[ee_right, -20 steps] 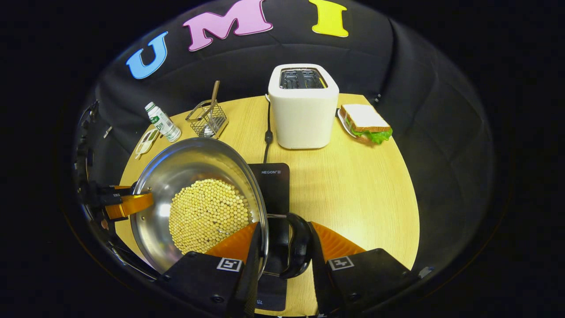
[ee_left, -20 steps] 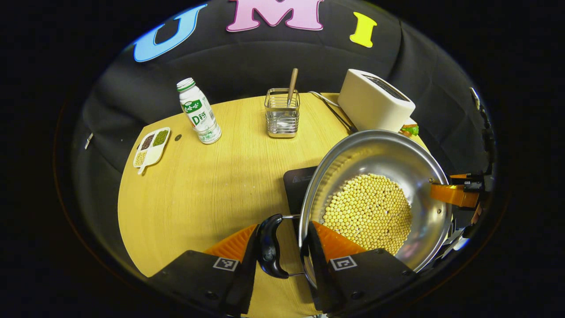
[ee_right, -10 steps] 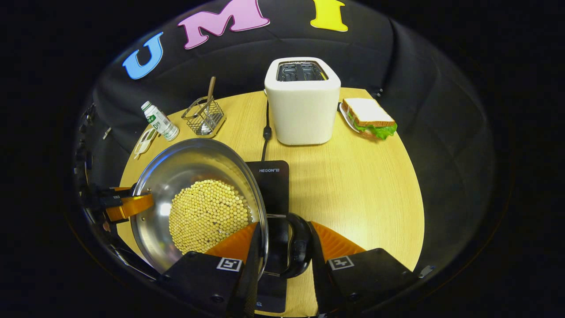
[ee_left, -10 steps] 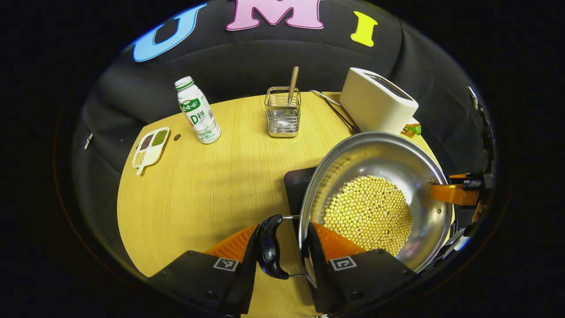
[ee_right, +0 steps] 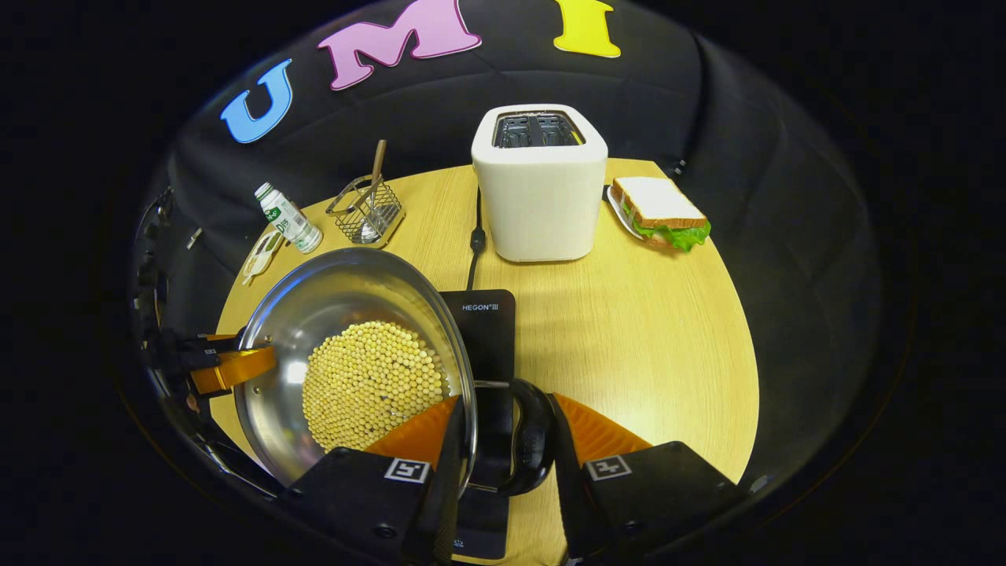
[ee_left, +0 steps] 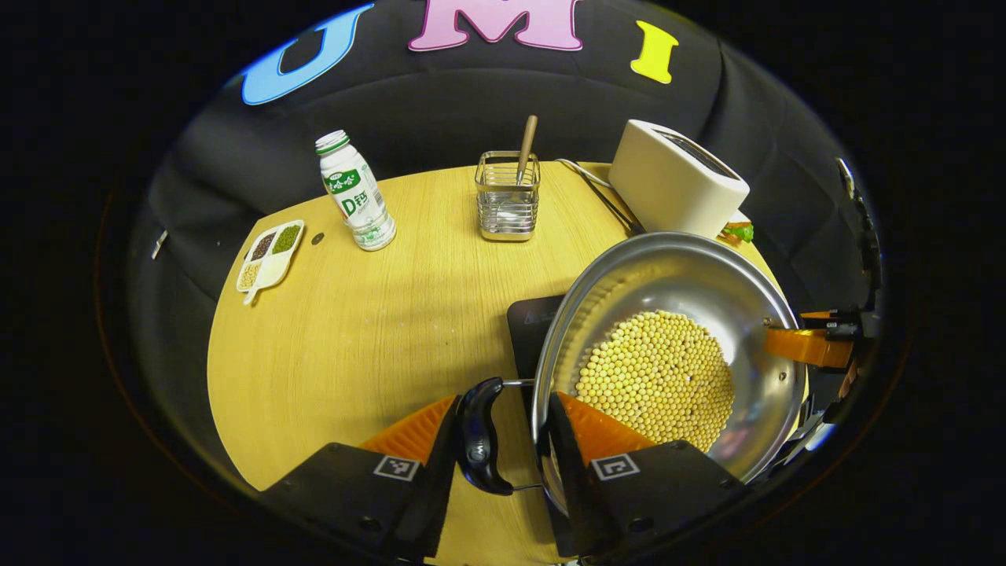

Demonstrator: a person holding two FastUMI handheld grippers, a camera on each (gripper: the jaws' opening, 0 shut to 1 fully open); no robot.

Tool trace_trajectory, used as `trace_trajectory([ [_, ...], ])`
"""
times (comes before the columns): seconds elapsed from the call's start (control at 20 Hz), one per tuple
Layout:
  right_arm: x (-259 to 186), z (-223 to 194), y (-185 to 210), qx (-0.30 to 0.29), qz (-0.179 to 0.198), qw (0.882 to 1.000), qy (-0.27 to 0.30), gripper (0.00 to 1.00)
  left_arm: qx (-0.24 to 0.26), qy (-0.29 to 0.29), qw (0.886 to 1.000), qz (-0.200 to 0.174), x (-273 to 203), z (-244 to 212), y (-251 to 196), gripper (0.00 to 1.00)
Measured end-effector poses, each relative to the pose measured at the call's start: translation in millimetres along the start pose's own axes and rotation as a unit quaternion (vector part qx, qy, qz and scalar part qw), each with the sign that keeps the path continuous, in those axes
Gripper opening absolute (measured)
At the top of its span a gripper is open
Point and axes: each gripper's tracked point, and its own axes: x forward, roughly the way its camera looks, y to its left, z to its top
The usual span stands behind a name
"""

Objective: First push the handle of the pot to place it horizontally, then grasp the pot with both hands and set it on the induction cooktop.

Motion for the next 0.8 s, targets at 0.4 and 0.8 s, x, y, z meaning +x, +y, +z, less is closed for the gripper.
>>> trace_trajectory([
  [0.4,-3.6,0.2,2.6,0.002,-0.003,1.000,-0.016,0.99,0.009,-0.011,1.000,0.003,-8.1,0.6,-7.2,0.96],
  [0.8,-33.4,19.5,6.0,0.015,-0.015,0.997,-0.071,0.99,0.001,-0.056,0.998,0.003,-37.0,15.1,-5.4,0.96],
])
